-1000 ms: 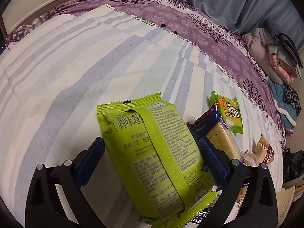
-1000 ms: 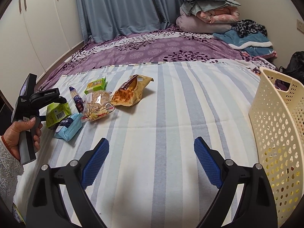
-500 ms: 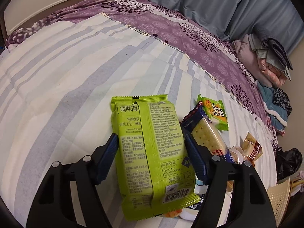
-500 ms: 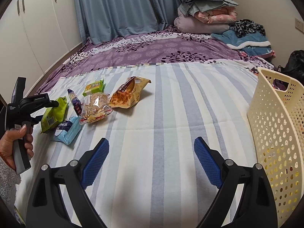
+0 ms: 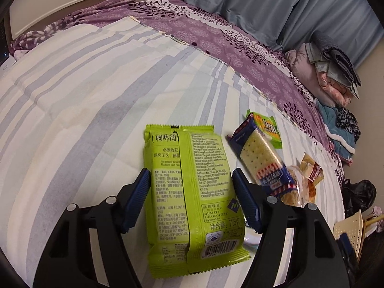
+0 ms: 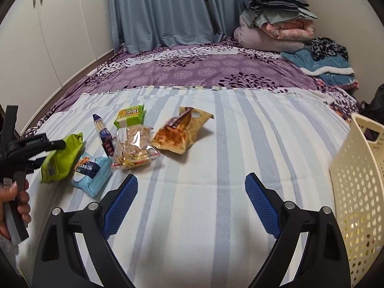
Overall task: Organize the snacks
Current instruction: 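Grasp the green seaweed-cracker bag with the left tool while the right tool grasps the clear cookie bag, then lift both held bags and carry them over the cream basket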
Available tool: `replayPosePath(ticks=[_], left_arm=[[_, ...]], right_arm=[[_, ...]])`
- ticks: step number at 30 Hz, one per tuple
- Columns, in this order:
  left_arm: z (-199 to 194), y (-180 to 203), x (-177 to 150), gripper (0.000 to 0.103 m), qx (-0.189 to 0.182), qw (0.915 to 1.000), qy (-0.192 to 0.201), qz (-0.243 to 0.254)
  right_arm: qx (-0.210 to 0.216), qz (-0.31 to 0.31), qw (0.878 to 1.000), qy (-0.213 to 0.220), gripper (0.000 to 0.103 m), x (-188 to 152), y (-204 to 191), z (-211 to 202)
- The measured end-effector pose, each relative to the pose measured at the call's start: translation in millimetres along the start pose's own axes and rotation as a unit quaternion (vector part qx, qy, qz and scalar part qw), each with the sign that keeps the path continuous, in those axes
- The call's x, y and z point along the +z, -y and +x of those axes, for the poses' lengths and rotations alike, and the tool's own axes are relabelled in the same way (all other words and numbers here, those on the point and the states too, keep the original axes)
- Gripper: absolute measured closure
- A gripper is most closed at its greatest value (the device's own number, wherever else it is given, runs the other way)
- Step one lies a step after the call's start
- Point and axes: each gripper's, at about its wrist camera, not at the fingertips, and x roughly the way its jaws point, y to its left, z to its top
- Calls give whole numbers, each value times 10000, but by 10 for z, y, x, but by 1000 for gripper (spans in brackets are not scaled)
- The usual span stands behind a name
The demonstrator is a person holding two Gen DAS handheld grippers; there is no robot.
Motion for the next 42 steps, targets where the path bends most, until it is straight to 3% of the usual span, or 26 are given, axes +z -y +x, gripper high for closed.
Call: replayPosePath(ticks=[3,9,13,19,28,35,37,41,42], left_arm=[[16,-45,-40,32,44,10000,-56,11],[129,-43,-46,19,131,9995,-292,37],[186,-41,-67,19,218,9993,-282,82],[80,-96,-66,33,176,9997,31,190],[-366,-136,15,34,198,9974,631,296],[-696,-71,12,34,34,9950,934,358],[-755,-59,1,34,-16,9946,973,364],[-834,-54,-14,34,-83,9940,1026,365],[-837,-48,-17,34,-94,9940,1030,365]], right_arm=[[193,-114,9997,-22,13,110,-154,148],[377,-486,9980,-125,13,290,-465,522],[416,-597,9968,-330,13,348,-573,804],[601,-487,9956,-533,13,420,-612,1062],[851,-795,9913,-613,13,486,-963,1102],[754,-817,9901,-856,13,481,-1052,1302],[739,-747,9901,-934,18,467,-1036,1346],[651,-742,9903,-975,43,431,-989,1359],[603,-750,9907,-959,44,426,-975,1348]])
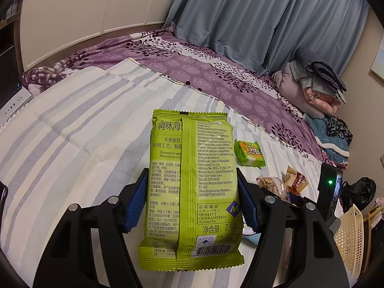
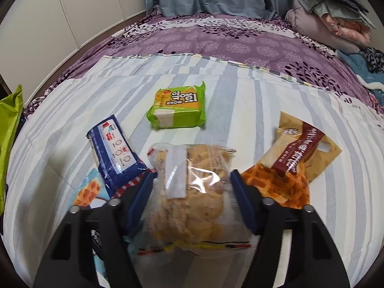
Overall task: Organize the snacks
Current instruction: 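Lift both held bags and carry them over the cream basket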
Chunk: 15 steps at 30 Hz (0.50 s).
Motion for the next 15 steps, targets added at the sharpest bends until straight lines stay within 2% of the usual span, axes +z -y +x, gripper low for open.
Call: replayPosePath(ticks=[8,15], left_arm=[[-25,67,-37,34,-78,9999,-33,68],[-96,181,-64,34,-187,9997,-1,156]], right_arm=[[149,170,9997,78,48,-123,91,-188],[211,440,9982,338,48,-248,226,-558]])
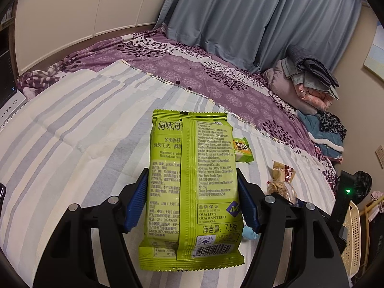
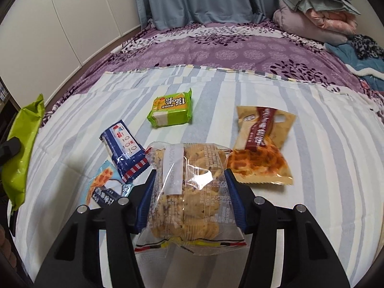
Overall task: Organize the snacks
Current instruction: 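Lift both held bags and carry them over the cream basket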
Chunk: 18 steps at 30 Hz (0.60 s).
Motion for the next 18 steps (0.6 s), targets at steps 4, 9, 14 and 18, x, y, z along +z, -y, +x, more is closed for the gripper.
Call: replayPosePath(ticks=[4,9,14,18], left_arm=[[-51,85,-16,34,-59,10000,17,69],[-184,219,-31,34,-159,9997,107,176],[-324,342,-68,34,-280,9991,192,269],[-420,472,-94,34,-391,9982,237,380]], right_arm=[[17,131,9998,175,48,-53,82,-257],[25,317,9984,467,48,-94,245,-616],[-43,474,9962,734,48,-145,405,-967],[-136,632,9937,912,48,-221,537,-1222]])
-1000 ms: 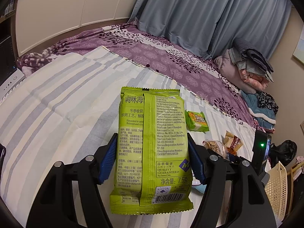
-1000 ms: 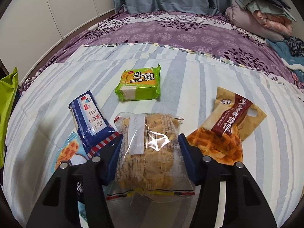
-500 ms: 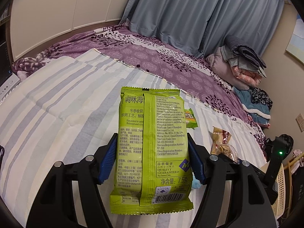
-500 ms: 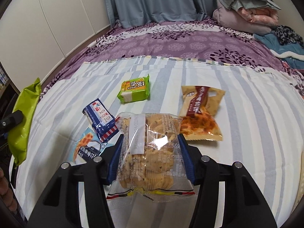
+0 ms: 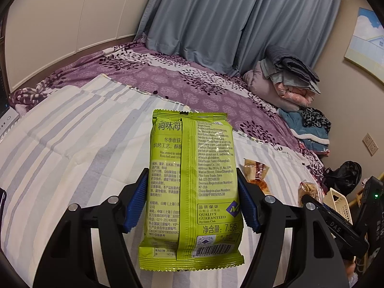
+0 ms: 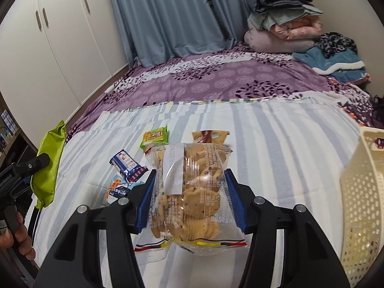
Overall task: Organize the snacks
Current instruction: 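Lift both held bags and carry them over the cream basket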
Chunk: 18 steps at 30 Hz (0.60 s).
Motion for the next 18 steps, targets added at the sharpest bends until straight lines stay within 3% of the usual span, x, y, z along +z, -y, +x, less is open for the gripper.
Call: replayPosePath(ticks=[18], left_arm=[[-194,818,-127,34,-612,9958,14,686]], right_arm=[[-666,188,9937,877,48,-164,632,-1155]])
